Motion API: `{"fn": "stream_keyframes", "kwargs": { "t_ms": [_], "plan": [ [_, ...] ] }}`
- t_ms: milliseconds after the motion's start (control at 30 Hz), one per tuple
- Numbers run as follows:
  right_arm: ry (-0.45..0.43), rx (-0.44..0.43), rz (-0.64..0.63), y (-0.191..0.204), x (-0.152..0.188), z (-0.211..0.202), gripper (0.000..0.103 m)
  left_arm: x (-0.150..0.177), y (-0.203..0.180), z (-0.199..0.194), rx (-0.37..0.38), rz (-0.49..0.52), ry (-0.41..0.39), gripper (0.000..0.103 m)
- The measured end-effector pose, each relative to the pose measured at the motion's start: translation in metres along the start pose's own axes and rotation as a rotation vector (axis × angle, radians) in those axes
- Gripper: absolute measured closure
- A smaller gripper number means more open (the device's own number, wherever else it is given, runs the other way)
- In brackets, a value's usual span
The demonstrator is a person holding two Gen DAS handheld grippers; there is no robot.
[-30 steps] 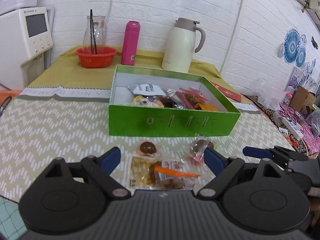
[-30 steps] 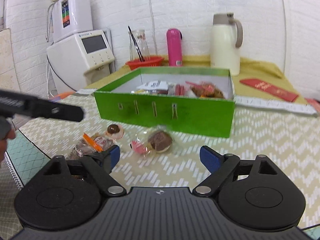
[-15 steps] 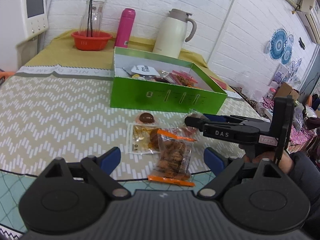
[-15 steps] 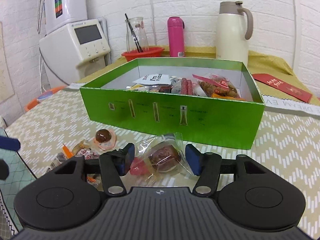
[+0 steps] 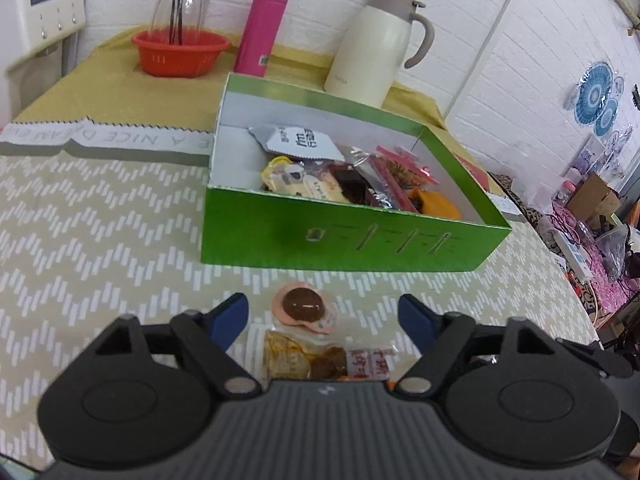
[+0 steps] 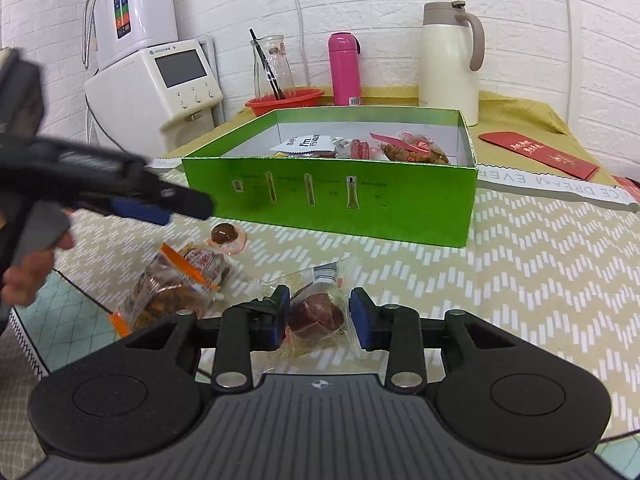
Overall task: Organize snacks
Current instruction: 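Grasp the wrapped chocolate ball with the right gripper, then carry the chocolate ball into the green box and open the right gripper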
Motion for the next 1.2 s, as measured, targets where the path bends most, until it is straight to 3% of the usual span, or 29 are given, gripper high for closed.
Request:
{"fn": "stream_keyframes", "kwargs": {
  "t_ms": [100, 200, 300, 800, 833, 900, 933, 1000, 1067, 1100, 1200],
  "plan": [
    [0.0, 0.0, 0.003, -0.001, 0.0, 0.0, 0.041, -0.005, 0.006, 0.023, -0.038, 0.003, 0.065, 0.048],
    [0.0, -0.004, 0.007, -0.002, 0.0, 0.001, 0.04, -0.006, 0.003, 0.026, -0.059, 0.034, 0.063, 0.049],
    [-0.002, -0.005, 0.011, -0.003, 0.0, 0.001, 0.039, -0.002, -0.003, 0.022, -0.047, 0.058, 0.087, 0.068],
    [-0.001, 0.002, -0.003, 0.0, 0.0, 0.002, 0.033, -0.003, -0.006, 0.028, -0.065, 0.107, 0.102, 0.067],
    [0.0, 0.003, -0.002, 0.0, 0.0, 0.002, 0.031, -0.003, -0.006, 0.028, -0.066, 0.114, 0.102, 0.067],
    [0.006, 0.004, -0.003, 0.0, 0.0, 0.005, 0.011, -0.003, -0.007, 0.028, -0.067, 0.118, 0.101, 0.067],
    [0.01, 0.015, -0.004, 0.001, 0.001, 0.007, 0.007, -0.003, -0.007, 0.028, -0.069, 0.126, 0.1, 0.067],
    [0.015, 0.014, -0.011, 0.004, 0.001, 0.01, 0.012, -0.001, -0.01, 0.029, -0.081, 0.158, 0.095, 0.068],
    [0.032, -0.001, -0.008, 0.006, 0.003, 0.015, 0.023, 0.002, -0.013, 0.03, -0.113, 0.197, 0.08, 0.077],
    [0.025, -0.005, -0.011, 0.007, 0.003, 0.015, 0.03, 0.002, -0.013, 0.029, -0.11, 0.192, 0.076, 0.081],
    [0.021, -0.004, -0.004, 0.008, 0.002, 0.014, 0.037, 0.002, -0.011, 0.025, -0.079, 0.154, 0.078, 0.081]
  ]
}}
Point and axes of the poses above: each gripper's, at about its wrist camera, not at the fingertips, and z roughly the way its jaws point, y to its left, x to its underside, the point moved 4 cm from there along z, roughly the way its jaws point, and after that the axes turned 2 degrees about x, right-handed, at the moved point
